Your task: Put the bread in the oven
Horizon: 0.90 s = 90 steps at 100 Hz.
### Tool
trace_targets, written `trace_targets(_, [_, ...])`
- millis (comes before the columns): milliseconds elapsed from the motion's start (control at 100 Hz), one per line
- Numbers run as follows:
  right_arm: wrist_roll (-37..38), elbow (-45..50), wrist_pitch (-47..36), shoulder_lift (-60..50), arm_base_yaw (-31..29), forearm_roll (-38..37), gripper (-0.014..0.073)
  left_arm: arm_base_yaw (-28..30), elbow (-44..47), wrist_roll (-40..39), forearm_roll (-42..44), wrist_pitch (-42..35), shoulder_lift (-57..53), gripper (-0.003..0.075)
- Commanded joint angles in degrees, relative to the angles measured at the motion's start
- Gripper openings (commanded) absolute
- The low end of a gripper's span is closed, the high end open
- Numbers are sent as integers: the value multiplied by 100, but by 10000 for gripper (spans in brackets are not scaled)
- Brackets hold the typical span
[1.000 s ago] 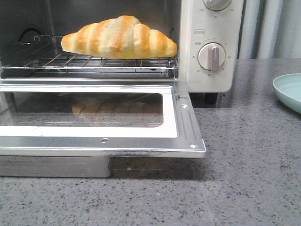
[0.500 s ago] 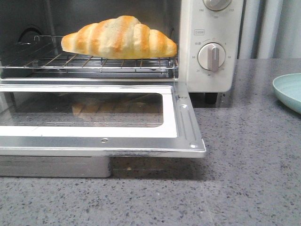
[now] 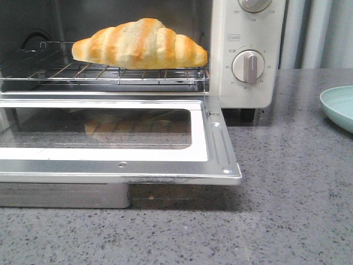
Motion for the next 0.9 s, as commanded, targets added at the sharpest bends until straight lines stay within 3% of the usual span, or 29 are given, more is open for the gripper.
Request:
trace_targets(0, [-61, 73, -184, -123, -23, 67, -69, 15, 148, 0, 6, -346, -170, -21])
trace_targets(310, [-61, 73, -184, -123, -23, 67, -69, 4, 148, 0, 6, -346, -170, -21])
trace_targets(590, [-61, 73, -184, -123, -23, 67, -69, -642, 148, 0, 20, -346, -170, -21])
trace_targets(890, [-61, 73, -184, -123, -23, 67, -69, -646, 148, 0, 20, -346, -170, -21])
